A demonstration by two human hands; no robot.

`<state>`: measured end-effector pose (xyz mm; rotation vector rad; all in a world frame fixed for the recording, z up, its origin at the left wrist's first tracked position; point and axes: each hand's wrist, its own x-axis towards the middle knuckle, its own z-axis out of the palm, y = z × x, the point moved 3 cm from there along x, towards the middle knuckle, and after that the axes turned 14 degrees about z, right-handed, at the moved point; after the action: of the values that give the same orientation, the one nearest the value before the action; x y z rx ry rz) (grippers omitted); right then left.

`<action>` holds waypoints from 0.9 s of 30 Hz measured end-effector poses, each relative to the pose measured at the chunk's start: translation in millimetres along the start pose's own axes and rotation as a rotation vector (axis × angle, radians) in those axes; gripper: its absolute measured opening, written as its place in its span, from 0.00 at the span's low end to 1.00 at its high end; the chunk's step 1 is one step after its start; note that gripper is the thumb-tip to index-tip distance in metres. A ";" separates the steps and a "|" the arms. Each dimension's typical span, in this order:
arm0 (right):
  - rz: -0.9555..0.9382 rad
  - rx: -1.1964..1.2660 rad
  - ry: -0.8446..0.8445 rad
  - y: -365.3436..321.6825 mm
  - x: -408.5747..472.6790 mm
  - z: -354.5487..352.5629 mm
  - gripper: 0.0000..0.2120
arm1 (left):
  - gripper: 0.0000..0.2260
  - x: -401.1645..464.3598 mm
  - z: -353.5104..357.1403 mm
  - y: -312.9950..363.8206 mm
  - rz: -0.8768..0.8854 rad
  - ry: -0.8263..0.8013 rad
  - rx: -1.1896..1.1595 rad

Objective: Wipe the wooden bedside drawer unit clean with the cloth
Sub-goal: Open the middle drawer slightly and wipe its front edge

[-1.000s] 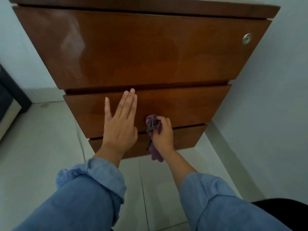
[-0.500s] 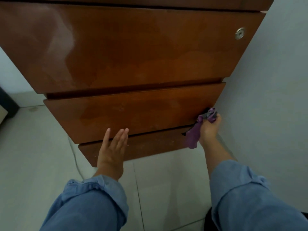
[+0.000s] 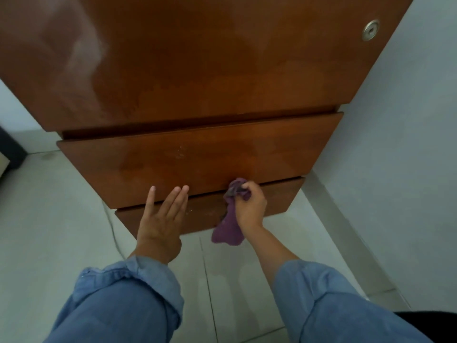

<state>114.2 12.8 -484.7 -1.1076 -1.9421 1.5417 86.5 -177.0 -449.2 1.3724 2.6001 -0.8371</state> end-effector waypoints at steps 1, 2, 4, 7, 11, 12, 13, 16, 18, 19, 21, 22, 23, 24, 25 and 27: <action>-0.012 -0.032 -0.093 -3.1 -6.5 8.3 0.10 | 0.36 0.3 -1.5 0.3 0.005 0.012 -0.026; -0.009 -0.067 -0.153 -7.9 -13.4 15.0 0.10 | 0.36 0.5 -3.0 1.1 0.005 0.023 -0.058; 0.061 -0.049 -0.155 -6.4 -19.2 22.1 0.09 | 0.37 -2.0 -5.4 2.9 0.007 0.030 -0.139; 0.226 0.174 -0.077 -5.4 -31.9 7.4 0.14 | 0.36 -14.8 -6.0 -2.1 -0.022 0.122 -0.339; -0.154 0.239 0.242 -29.6 -48.1 -26.4 0.19 | 0.28 -37.9 4.6 -22.8 -0.328 0.476 -0.790; -0.309 0.187 0.290 -37.4 -47.1 -30.6 0.20 | 0.26 -41.7 8.7 -25.4 -0.476 0.542 -0.929; -0.446 0.122 0.314 -44.2 -43.0 -31.9 0.22 | 0.24 -43.3 14.1 -27.1 -0.636 0.594 -1.061; -0.738 -0.101 0.311 -59.5 -19.4 -23.1 0.25 | 0.23 -45.0 32.1 -33.5 -1.061 0.705 -1.263; -0.871 -0.384 0.406 -60.7 3.2 -16.9 0.24 | 0.26 -41.7 37.7 -44.2 -1.172 0.817 -1.365; -0.922 -0.503 0.462 -58.3 14.6 -13.9 0.23 | 0.27 -38.8 37.6 -51.4 -1.168 0.898 -1.414; -0.978 -0.577 0.526 -56.0 27.5 -10.2 0.27 | 0.25 -34.5 31.3 -62.4 -1.113 1.046 -1.481; -0.988 -0.551 0.555 -57.7 28.5 -5.9 0.31 | 0.24 -34.8 27.4 -66.5 -1.127 1.109 -1.508; -0.985 -0.504 0.588 -61.0 26.2 1.8 0.33 | 0.22 -36.1 24.2 -69.8 -1.167 1.156 -1.534; -0.969 -0.453 0.623 -65.1 22.0 10.4 0.33 | 0.20 -37.3 23.0 -71.8 -1.212 1.178 -1.544; -0.947 -0.411 0.646 -68.7 16.0 19.7 0.32 | 0.19 -38.8 22.6 -73.1 -1.238 1.182 -1.534; -0.962 -0.365 0.614 -73.8 1.7 43.7 0.32 | 0.17 -40.5 29.8 -76.5 -1.262 1.201 -1.538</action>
<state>57.2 -17.3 -428.1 -0.4937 -1.8674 0.2995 45.3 -256.2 -428.9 -0.5312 2.8158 2.2559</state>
